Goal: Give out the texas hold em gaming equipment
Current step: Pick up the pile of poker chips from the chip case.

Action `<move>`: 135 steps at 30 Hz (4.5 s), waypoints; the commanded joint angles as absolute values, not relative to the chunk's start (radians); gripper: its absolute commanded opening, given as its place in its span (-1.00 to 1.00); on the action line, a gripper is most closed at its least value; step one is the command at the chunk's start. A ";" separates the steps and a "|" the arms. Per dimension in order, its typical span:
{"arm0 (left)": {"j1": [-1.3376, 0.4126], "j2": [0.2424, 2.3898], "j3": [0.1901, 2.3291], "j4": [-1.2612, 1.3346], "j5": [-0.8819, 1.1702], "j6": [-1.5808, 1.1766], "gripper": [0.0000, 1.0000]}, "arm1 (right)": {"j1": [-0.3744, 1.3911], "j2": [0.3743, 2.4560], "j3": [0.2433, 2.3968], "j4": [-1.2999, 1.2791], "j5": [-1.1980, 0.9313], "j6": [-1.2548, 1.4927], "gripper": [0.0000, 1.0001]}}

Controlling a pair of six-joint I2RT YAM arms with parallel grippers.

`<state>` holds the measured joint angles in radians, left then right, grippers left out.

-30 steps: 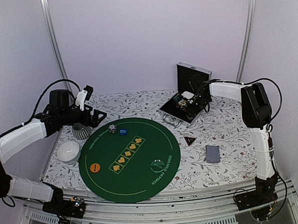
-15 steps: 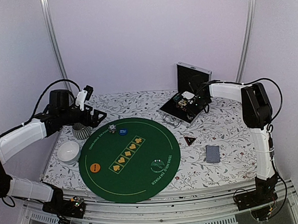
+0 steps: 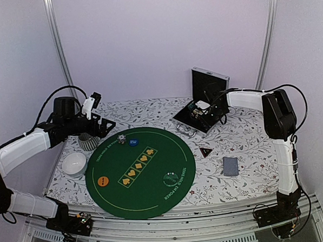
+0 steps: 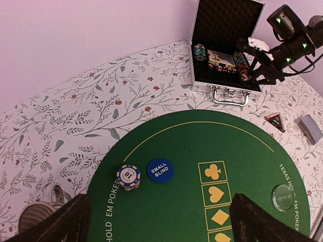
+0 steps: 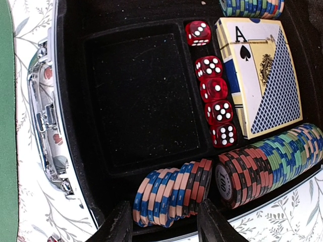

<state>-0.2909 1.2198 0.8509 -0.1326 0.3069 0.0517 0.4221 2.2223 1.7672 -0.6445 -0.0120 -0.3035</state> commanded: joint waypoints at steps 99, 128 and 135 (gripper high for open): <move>-0.324 1.242 0.826 -0.137 0.384 0.057 0.96 | 0.511 2.248 1.790 -0.587 0.264 -0.319 0.11; -0.333 1.241 0.828 -0.143 0.385 0.063 0.96 | 0.446 2.304 1.782 -0.583 0.134 -0.313 -0.09; -0.334 1.241 0.827 -0.143 0.383 0.066 0.96 | 0.430 2.315 1.791 -0.581 0.097 -0.303 -0.38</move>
